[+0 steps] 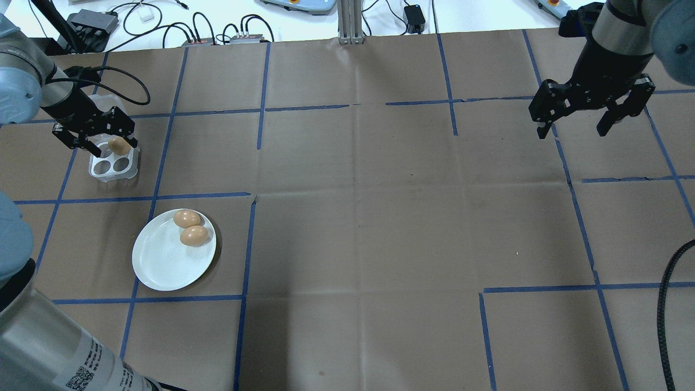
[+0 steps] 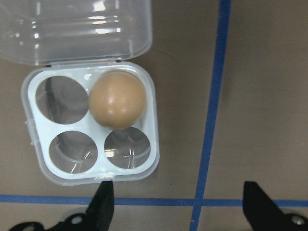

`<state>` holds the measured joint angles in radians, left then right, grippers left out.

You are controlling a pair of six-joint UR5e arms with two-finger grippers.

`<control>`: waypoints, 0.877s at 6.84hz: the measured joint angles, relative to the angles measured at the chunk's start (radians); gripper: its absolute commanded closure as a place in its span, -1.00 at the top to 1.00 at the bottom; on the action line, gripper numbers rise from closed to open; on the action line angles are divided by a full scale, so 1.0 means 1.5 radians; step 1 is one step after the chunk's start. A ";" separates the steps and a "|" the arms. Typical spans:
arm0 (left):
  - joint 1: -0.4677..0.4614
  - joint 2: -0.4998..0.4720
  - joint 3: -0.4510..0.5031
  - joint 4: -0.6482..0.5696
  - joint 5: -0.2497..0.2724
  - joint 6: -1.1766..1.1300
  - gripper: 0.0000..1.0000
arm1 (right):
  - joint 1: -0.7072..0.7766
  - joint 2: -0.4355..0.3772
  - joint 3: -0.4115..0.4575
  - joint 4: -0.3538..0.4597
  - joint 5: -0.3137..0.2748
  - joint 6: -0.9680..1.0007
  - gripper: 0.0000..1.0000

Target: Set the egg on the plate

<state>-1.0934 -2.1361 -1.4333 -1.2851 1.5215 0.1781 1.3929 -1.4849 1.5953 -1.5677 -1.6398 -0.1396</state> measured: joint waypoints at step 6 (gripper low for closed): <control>0.004 -0.062 0.053 0.037 0.003 -0.003 0.78 | 0.000 0.000 0.000 0.000 0.000 0.000 1.00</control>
<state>-1.0881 -2.2284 -1.3535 -1.2300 1.5256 0.1736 1.3929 -1.4849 1.5953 -1.5677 -1.6398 -0.1396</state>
